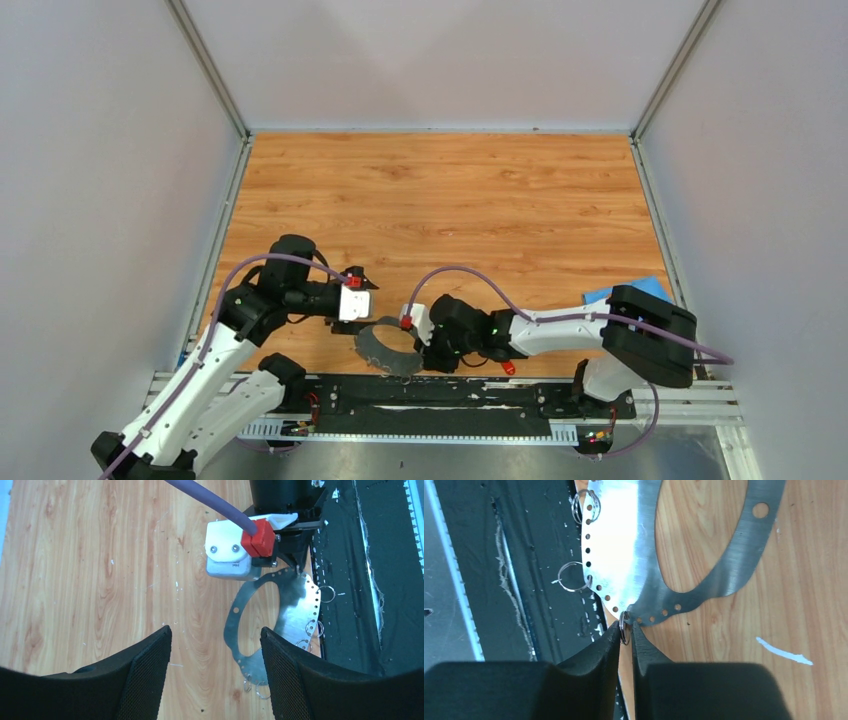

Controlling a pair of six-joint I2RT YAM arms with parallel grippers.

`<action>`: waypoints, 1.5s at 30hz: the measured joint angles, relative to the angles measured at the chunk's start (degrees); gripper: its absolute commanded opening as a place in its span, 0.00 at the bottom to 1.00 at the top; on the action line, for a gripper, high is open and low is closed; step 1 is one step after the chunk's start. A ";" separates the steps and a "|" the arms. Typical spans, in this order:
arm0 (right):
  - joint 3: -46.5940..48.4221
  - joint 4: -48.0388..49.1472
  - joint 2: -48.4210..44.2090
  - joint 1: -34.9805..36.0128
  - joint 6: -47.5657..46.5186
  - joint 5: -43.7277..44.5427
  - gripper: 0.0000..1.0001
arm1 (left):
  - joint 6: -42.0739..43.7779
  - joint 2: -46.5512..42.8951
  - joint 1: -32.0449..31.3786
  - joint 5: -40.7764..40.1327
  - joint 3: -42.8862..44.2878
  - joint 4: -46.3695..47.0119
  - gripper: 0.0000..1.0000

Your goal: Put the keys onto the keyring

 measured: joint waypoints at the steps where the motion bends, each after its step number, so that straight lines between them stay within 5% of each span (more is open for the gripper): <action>1: 0.00 0.72 0.35 0.00 0.07 0.09 0.01 | -0.20 -0.42 0.00 -0.15 0.00 0.00 0.74; 6: -0.07 2.64 0.94 0.09 0.22 2.05 0.00 | -0.61 -2.32 0.00 -0.37 0.00 0.00 0.71; 11: -0.81 -0.26 -6.75 0.17 -2.14 7.48 0.00 | 4.57 -6.80 0.00 1.62 0.02 0.00 0.53; 20: -0.57 -1.29 -25.66 0.17 -8.85 17.14 0.00 | 43.74 -17.51 0.00 6.27 0.42 0.00 0.07; 23: 0.44 -2.80 -26.62 0.17 -10.49 18.95 0.00 | 54.23 -17.77 0.00 7.08 0.42 0.00 0.11; 24: 1.11 -3.61 -26.77 0.17 -11.06 19.37 0.00 | 56.76 -17.73 0.00 7.58 0.52 -0.04 0.24; 26: 2.10 -4.28 -26.88 0.15 -11.76 19.56 0.00 | 60.24 -17.42 0.00 8.48 1.42 -0.44 0.34; 28: 2.89 -4.63 -26.97 0.17 -12.22 19.56 0.00 | 61.96 -16.61 0.00 9.57 3.89 -0.90 0.28; 32: 3.08 -5.31 -27.82 0.15 -13.00 19.58 0.00 | 58.34 -14.53 0.00 11.67 11.28 -0.76 0.00; 45: 3.08 -6.16 -30.71 0.15 -14.12 19.43 0.00 | 21.24 -4.42 0.00 19.65 26.71 0.44 0.05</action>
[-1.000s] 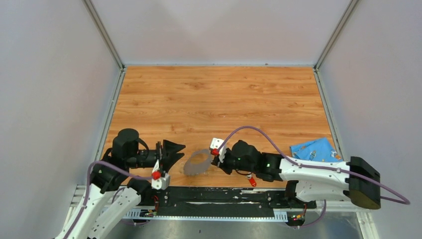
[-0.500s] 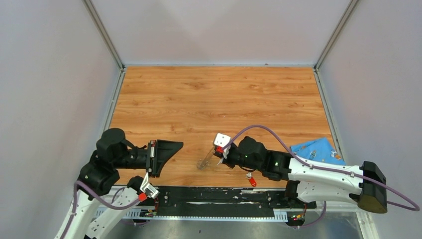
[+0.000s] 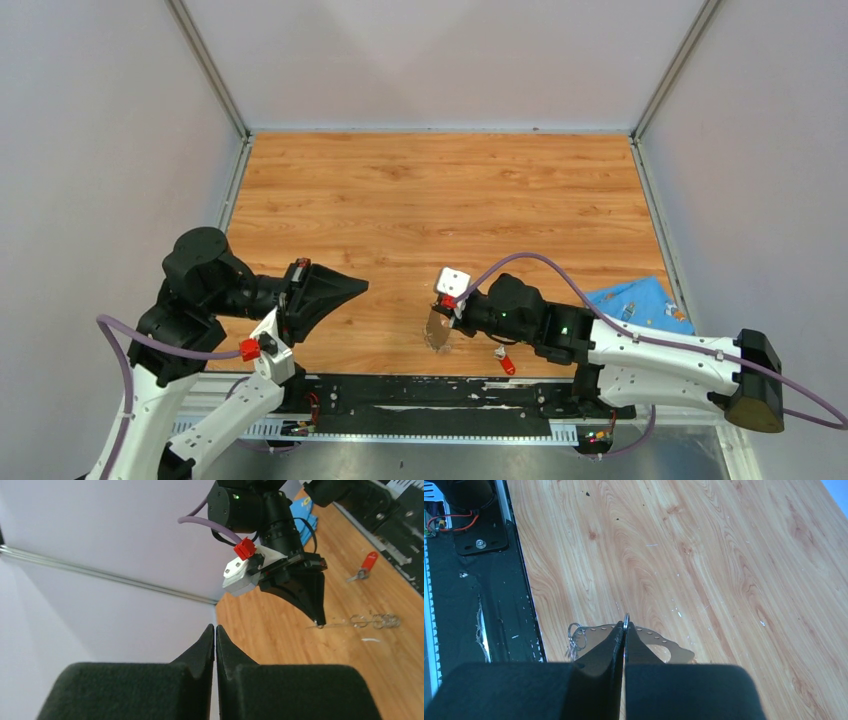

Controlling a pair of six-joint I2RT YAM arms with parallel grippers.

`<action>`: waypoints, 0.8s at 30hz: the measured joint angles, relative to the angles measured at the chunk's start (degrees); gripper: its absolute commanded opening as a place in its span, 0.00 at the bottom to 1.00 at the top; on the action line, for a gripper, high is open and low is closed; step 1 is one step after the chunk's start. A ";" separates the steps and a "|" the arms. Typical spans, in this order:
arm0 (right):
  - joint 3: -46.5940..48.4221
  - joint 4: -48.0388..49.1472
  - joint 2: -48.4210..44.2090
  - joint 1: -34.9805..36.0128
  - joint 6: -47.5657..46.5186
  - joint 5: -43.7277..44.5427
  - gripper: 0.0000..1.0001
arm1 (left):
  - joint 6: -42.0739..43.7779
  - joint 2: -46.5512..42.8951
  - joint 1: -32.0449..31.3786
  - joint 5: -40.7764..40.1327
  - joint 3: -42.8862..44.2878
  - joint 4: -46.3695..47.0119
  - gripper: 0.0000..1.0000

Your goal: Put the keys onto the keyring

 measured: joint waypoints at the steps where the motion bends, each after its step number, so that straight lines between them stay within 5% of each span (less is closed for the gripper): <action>1: 0.00 -0.02 0.00 0.02 -0.04 -0.07 0.00 | -1.20 0.13 0.00 0.31 -0.04 0.02 0.07; 6: 0.00 -0.04 0.02 0.02 -0.20 -0.13 0.00 | -2.05 -1.14 0.00 1.07 -1.62 0.04 0.03; 24: 2.78 -0.13 3.04 0.02 -0.59 -1.40 0.00 | 15.34 -5.31 0.00 0.22 -8.04 -0.39 0.00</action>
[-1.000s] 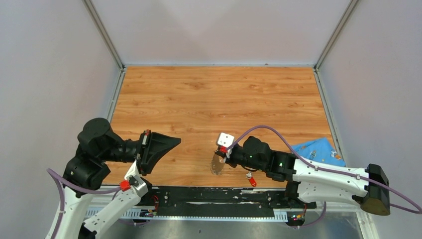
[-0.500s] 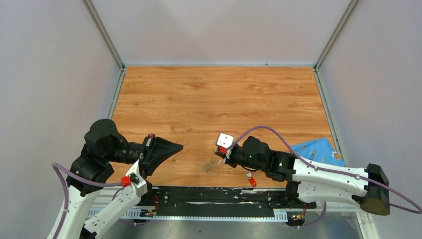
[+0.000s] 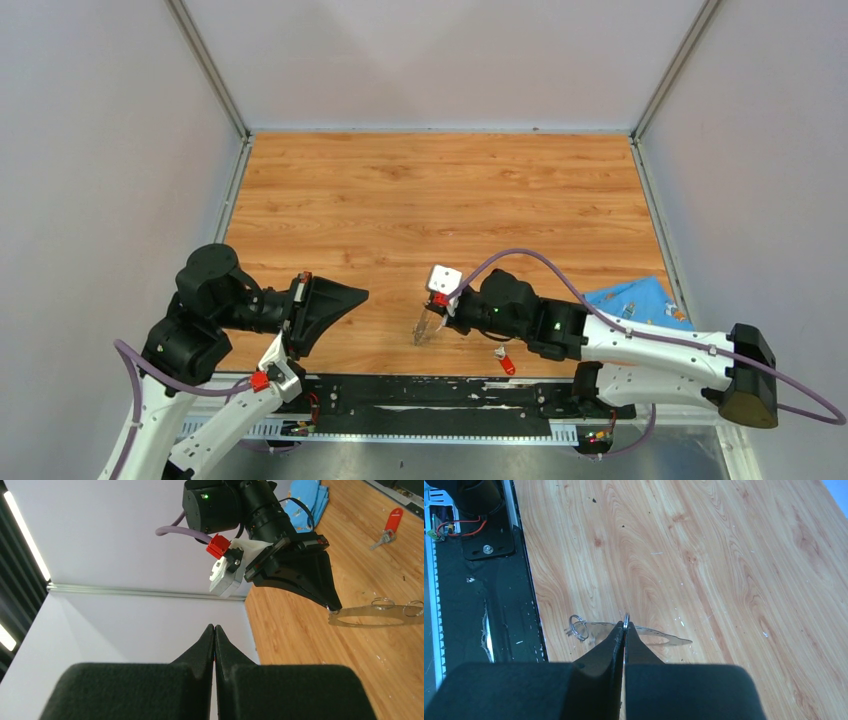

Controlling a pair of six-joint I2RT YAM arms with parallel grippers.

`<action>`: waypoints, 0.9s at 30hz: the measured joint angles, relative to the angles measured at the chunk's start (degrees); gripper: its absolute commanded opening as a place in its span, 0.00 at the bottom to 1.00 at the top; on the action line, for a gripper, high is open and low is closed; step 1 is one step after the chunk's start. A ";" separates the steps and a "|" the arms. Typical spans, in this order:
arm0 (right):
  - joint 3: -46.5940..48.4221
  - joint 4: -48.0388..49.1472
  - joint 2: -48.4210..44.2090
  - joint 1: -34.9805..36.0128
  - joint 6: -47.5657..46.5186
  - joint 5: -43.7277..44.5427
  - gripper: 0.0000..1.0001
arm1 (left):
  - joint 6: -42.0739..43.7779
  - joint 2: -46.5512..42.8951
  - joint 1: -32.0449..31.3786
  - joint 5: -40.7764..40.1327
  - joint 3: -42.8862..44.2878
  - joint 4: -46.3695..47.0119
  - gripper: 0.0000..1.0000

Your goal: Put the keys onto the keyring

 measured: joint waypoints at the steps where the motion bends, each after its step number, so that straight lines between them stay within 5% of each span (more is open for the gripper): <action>1: 0.13 -0.02 0.11 0.00 -0.02 -0.26 0.00 | 0.24 0.02 0.00 -0.04 0.00 0.00 0.00; 15: 1.27 -0.46 0.44 0.00 -0.04 -1.14 0.00 | -4.17 1.16 0.00 0.00 3.26 0.04 0.00; 23: 6.47 -1.01 -0.79 0.00 -2.32 -1.79 0.00 | -6.05 1.14 0.00 0.04 3.23 0.02 0.18; 27: 9.27 -1.09 -2.05 0.00 -3.96 -2.62 0.00 | -6.21 0.90 0.00 0.17 3.17 0.00 0.00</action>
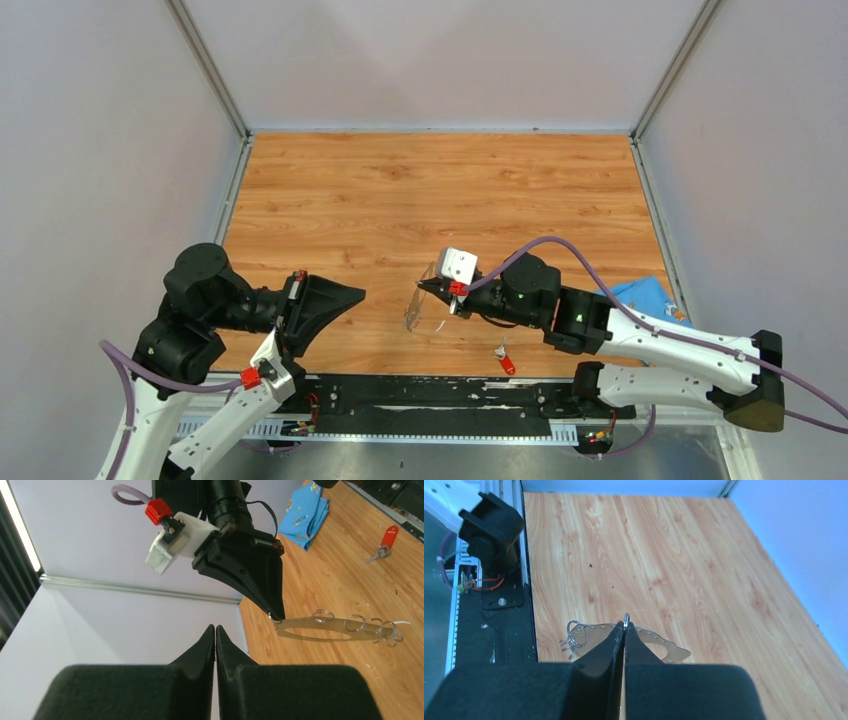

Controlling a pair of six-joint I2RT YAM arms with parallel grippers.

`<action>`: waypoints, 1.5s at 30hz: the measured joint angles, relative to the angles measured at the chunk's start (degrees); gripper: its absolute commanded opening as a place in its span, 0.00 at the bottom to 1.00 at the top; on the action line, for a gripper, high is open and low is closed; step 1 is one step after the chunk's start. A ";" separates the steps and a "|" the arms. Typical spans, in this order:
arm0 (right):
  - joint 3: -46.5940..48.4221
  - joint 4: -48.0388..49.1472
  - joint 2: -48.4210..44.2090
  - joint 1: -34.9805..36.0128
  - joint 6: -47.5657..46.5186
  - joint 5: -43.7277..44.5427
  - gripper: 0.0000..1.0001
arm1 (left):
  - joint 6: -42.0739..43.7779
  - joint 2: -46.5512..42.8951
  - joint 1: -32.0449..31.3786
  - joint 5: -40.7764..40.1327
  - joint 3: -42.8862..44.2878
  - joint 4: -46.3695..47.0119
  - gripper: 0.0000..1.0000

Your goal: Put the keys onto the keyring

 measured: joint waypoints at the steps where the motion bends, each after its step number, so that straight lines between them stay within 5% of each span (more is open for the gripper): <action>1: 0.57 0.02 -0.26 0.00 -0.35 -0.22 0.00 | -0.07 -0.09 0.00 0.00 0.00 0.00 0.00; 16: 1.68 -0.07 -1.49 0.00 -1.77 -2.82 0.00 | -0.22 -0.17 0.00 -0.02 0.00 0.02 0.00; 18: 1.68 -0.07 -1.84 0.00 -1.92 -3.50 0.00 | -1.25 -0.15 0.00 -0.04 0.00 0.02 0.41; 21: 1.99 -0.11 -2.32 0.00 -2.05 -5.11 0.00 | -5.51 0.00 0.00 -0.26 -0.04 0.13 0.77; 24: 2.93 -0.28 -2.69 0.00 -2.05 -7.65 0.00 | -12.35 0.46 0.00 -0.63 -1.11 0.37 0.75; 31: 7.26 -1.92 -0.87 0.00 -1.97 -15.10 0.00 | -26.25 6.86 0.00 0.44 -2.64 0.24 0.38; 40: 14.78 -8.50 5.97 0.00 -1.84 -19.17 0.00 | -35.32 12.98 0.00 3.48 -2.43 0.24 0.45; 45: 16.13 -10.45 7.52 0.00 -1.88 -19.12 0.00 | -37.20 11.93 -0.09 4.57 -2.43 0.24 0.36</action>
